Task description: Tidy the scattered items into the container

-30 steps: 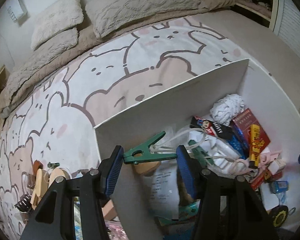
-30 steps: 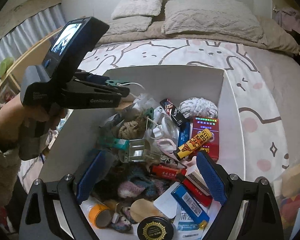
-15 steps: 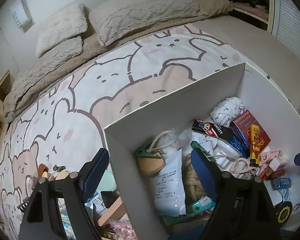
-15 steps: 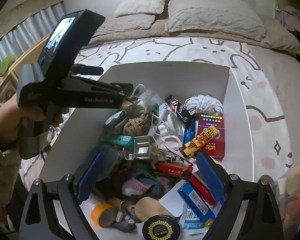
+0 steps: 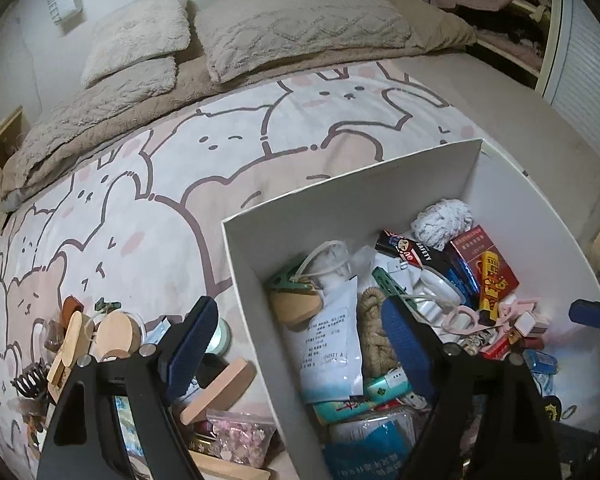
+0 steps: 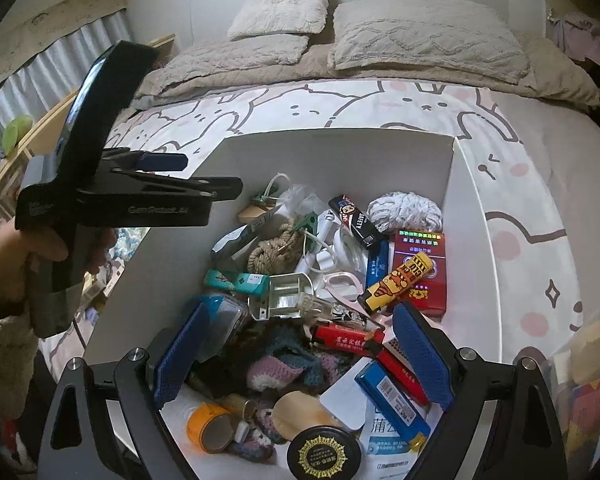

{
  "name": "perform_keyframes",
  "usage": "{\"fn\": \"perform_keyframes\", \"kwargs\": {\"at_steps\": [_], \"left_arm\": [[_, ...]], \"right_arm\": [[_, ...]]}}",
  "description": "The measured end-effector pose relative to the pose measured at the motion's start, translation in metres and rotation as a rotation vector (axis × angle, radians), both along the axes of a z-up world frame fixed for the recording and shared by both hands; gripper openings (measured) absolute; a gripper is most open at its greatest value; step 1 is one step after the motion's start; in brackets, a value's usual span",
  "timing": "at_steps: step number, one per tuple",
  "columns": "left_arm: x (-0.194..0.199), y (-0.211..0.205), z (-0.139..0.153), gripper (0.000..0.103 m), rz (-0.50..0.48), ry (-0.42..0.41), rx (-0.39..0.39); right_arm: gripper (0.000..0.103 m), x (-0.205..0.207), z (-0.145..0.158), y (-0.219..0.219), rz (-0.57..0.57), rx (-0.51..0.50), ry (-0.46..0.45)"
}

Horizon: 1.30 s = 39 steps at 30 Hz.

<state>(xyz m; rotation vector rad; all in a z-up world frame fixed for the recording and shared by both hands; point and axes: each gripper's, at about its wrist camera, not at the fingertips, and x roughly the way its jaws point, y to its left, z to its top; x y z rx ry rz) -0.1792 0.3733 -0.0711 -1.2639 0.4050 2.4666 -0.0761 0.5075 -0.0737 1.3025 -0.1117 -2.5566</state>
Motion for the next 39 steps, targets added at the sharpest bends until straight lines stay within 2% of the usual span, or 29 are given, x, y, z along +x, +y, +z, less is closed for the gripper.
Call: {"fn": "perform_keyframes", "kwargs": {"at_steps": [3, 4, 5, 7, 15, 22, 25, 31, 32, 33, 34, 39], "left_arm": [[0.008, -0.005, 0.008, 0.084, -0.004, 0.022, 0.033], [0.012, -0.008, 0.011, 0.086, -0.006, 0.029, 0.047], [0.014, -0.01, 0.014, 0.092, -0.006, 0.035, 0.054], [0.017, -0.015, 0.018, 0.095, -0.001, 0.052, 0.06], [0.029, -0.037, 0.031, 0.096, 0.0, 0.072, 0.102], [0.041, -0.056, 0.045, 0.096, 0.011, 0.095, 0.125], [0.048, -0.063, 0.054, 0.103, 0.01, 0.113, 0.139], [0.065, -0.08, 0.073, 0.103, 0.009, 0.137, 0.18], [0.067, -0.082, 0.075, 0.103, 0.007, 0.142, 0.182], [0.07, -0.084, 0.078, 0.103, 0.005, 0.147, 0.184], [0.074, -0.087, 0.081, 0.103, 0.002, 0.154, 0.189], [0.093, -0.098, 0.094, 0.103, -0.017, 0.196, 0.188]], "right_arm": [[0.093, 0.005, 0.001, -0.001, -0.002, 0.021, 0.013], [0.093, 0.006, 0.002, 0.0, -0.005, 0.019, 0.016], [0.093, 0.008, 0.001, 0.0, -0.008, 0.014, 0.016], [0.093, 0.008, 0.0, 0.001, -0.015, 0.012, 0.008], [0.093, 0.007, 0.004, -0.005, -0.054, 0.013, 0.035], [0.093, 0.012, 0.027, -0.011, -0.1, 0.005, 0.116], [0.093, 0.019, 0.041, -0.014, -0.113, 0.02, 0.148], [0.093, 0.038, 0.066, -0.019, -0.146, 0.015, 0.216], [0.094, 0.041, 0.069, -0.019, -0.156, 0.011, 0.225], [0.101, 0.044, 0.072, -0.02, -0.165, 0.011, 0.231], [0.103, 0.047, 0.075, -0.021, -0.171, 0.017, 0.239], [0.103, 0.063, 0.086, -0.031, -0.179, 0.058, 0.287]]}}
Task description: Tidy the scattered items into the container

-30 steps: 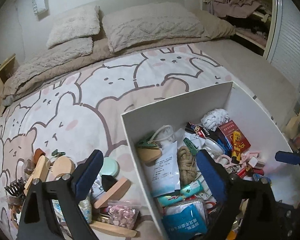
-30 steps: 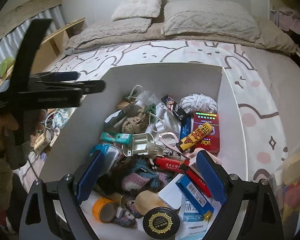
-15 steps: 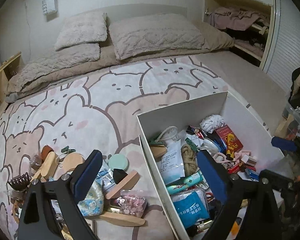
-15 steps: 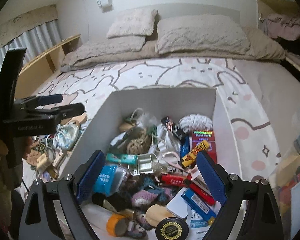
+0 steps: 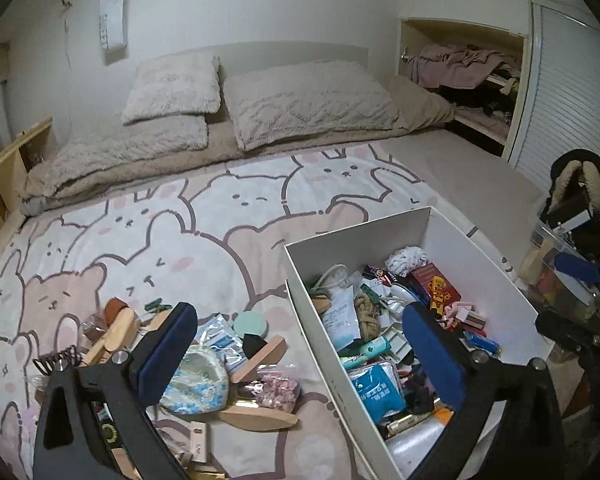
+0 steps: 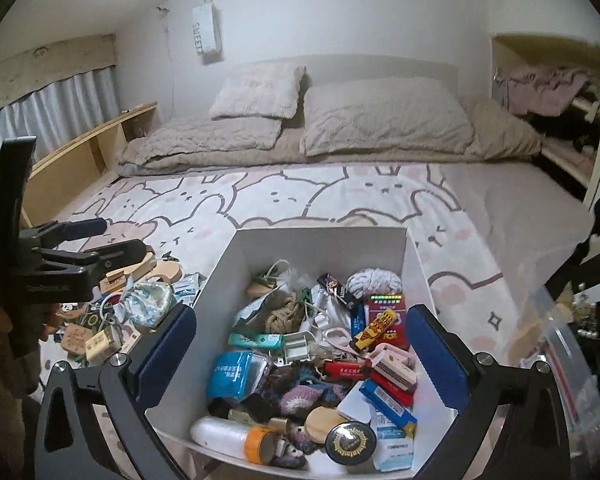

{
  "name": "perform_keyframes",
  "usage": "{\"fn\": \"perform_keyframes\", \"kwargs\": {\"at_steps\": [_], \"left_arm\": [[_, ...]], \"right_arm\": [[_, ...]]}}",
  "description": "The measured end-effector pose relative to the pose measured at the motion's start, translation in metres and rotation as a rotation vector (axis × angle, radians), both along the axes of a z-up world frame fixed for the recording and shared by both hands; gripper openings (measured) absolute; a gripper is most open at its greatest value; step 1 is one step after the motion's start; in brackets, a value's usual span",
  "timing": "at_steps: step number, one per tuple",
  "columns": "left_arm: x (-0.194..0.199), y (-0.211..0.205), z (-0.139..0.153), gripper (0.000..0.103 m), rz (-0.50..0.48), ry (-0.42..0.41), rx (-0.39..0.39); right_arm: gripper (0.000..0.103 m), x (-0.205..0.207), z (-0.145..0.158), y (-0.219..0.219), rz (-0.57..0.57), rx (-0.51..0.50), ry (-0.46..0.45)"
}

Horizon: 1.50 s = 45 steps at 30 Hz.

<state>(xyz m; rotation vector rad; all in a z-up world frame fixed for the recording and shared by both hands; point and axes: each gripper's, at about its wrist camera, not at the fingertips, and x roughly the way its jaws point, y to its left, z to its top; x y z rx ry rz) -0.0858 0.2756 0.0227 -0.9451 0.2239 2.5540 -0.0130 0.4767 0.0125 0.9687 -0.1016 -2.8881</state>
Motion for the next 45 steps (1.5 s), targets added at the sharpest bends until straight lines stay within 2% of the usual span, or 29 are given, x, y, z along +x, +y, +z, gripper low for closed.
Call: {"fn": "perform_keyframes", "kwargs": {"at_steps": [5, 10, 15, 21, 34, 45], "left_arm": [[0.019, -0.018, 0.015, 0.103, -0.01, 0.051, 0.008], [0.039, -0.04, 0.023, 0.103, 0.007, 0.059, 0.044], [0.06, -0.06, 0.026, 0.103, 0.016, 0.077, 0.081], [0.087, -0.077, 0.029, 0.103, 0.0, 0.113, 0.085], [0.136, -0.099, 0.02, 0.103, -0.063, 0.156, 0.11], [0.166, -0.107, 0.006, 0.103, -0.096, 0.171, 0.103]], "right_arm": [[0.103, 0.02, 0.01, -0.014, 0.0, 0.022, 0.037], [0.103, 0.044, 0.022, -0.03, 0.005, 0.048, 0.082], [0.103, 0.067, 0.033, -0.045, 0.005, 0.066, 0.124], [0.103, 0.096, 0.038, -0.063, 0.005, 0.09, 0.153], [0.103, 0.136, 0.03, -0.093, 0.002, 0.158, 0.205], [0.103, 0.147, 0.013, -0.089, -0.03, 0.093, 0.192]]}}
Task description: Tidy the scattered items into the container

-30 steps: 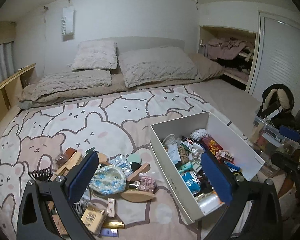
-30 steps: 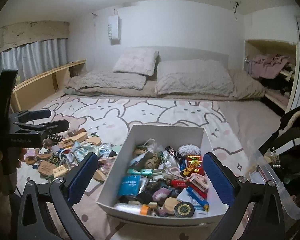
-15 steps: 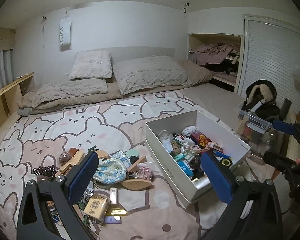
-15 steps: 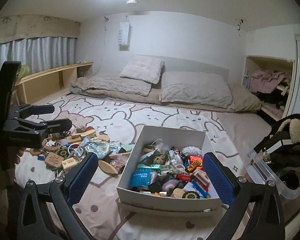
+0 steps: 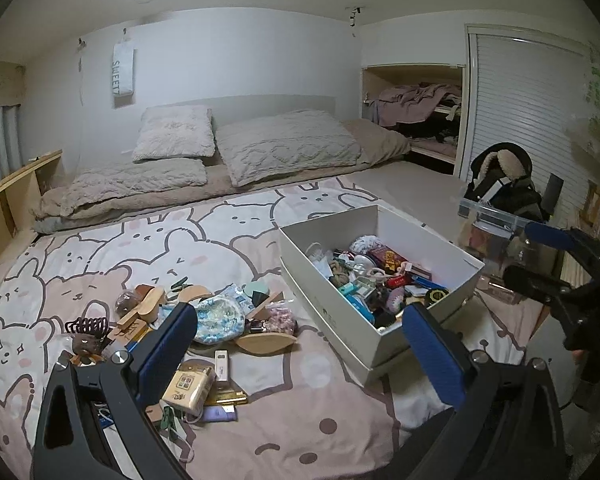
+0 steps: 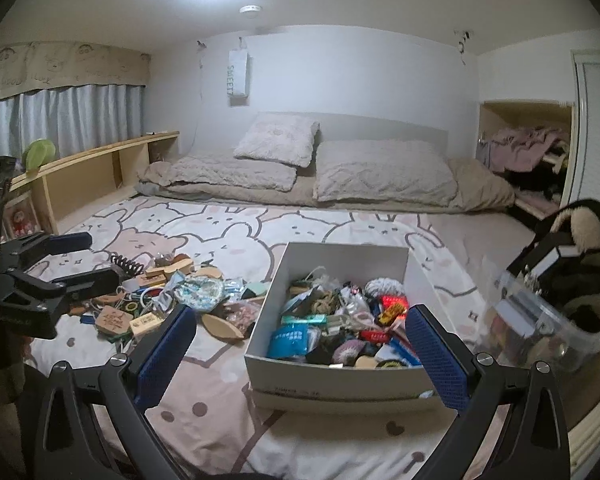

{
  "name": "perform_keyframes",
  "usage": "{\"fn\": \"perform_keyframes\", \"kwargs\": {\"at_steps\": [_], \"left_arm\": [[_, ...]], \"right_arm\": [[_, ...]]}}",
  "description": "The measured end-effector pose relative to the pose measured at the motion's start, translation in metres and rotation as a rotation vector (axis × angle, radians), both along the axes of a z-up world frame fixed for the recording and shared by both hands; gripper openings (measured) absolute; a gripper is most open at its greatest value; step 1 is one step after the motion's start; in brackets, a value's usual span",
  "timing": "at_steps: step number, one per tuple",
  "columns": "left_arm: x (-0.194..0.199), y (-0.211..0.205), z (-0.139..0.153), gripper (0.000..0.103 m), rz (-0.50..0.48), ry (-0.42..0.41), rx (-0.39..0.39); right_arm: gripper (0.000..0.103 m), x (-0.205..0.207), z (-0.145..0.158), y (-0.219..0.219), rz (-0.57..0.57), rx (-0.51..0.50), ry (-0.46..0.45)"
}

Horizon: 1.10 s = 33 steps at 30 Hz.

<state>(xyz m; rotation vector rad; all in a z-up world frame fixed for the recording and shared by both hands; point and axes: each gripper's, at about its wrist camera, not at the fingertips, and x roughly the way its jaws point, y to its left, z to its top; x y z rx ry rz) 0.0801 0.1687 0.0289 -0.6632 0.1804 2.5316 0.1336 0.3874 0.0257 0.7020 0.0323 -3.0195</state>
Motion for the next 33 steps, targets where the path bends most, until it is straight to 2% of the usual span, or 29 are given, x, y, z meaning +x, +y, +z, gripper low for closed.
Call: {"fn": "perform_keyframes", "kwargs": {"at_steps": [7, 33], "left_arm": [[0.008, -0.003, -0.003, 0.103, 0.004, 0.006, 0.006], [0.017, -0.006, -0.008, 0.103, -0.009, -0.039, 0.042]], "right_arm": [[0.103, 0.009, -0.006, 0.0, -0.017, -0.022, -0.001], [0.103, 0.022, -0.006, -0.012, -0.014, 0.017, 0.007]]}}
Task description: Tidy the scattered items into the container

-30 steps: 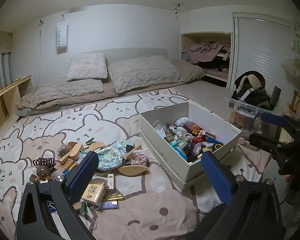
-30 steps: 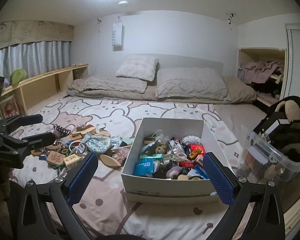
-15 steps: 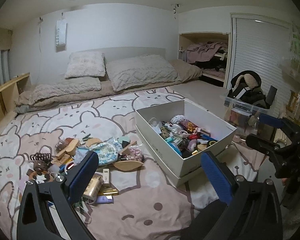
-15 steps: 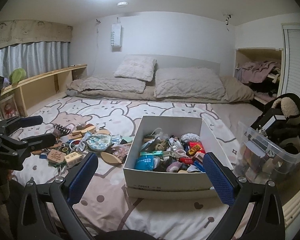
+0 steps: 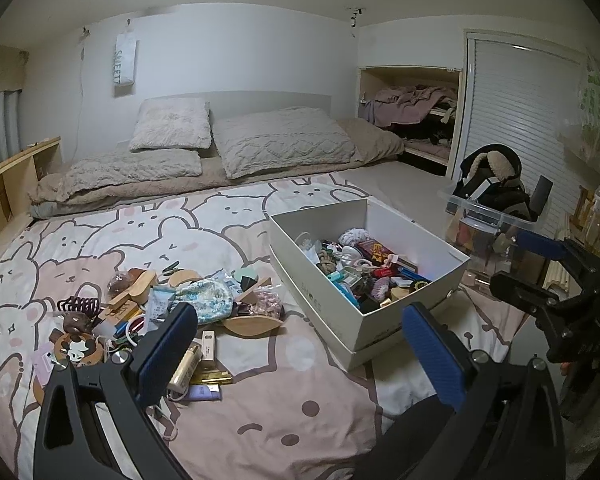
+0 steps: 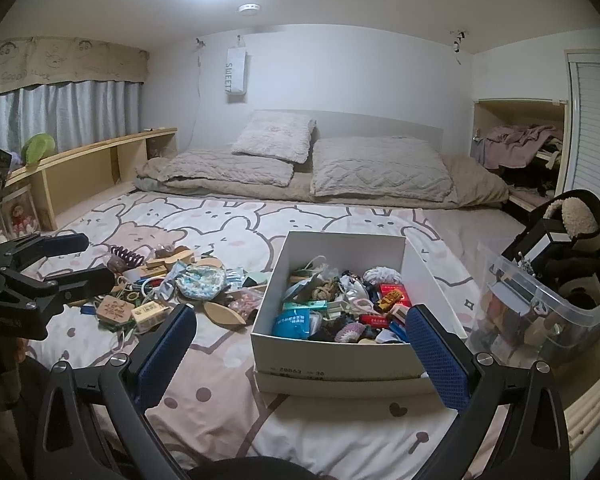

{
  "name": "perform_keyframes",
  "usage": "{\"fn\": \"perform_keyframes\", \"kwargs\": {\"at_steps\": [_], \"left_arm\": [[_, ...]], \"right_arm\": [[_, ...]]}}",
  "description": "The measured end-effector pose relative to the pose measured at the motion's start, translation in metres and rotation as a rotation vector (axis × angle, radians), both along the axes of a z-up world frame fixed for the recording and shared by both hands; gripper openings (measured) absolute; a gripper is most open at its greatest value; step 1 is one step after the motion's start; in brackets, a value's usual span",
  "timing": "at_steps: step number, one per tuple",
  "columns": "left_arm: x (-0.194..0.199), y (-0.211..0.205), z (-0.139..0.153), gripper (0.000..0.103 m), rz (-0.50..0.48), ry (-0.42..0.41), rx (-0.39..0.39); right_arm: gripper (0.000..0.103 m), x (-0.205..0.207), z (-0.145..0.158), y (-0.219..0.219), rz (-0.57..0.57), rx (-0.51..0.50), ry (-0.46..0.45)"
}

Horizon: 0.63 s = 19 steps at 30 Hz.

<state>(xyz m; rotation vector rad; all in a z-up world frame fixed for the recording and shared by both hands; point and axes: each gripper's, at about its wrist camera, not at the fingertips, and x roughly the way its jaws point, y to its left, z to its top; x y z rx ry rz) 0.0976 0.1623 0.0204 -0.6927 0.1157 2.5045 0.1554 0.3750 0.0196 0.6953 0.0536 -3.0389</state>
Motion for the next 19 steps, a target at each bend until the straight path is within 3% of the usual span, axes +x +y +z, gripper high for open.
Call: {"fn": "perform_keyframes", "kwargs": {"at_steps": [19], "left_arm": [[0.0058, 0.0004, -0.0012, 0.103, 0.005, -0.003, 0.012]], "right_arm": [[0.103, 0.0009, -0.0026, -0.0018, 0.01, -0.01, -0.012]]}}
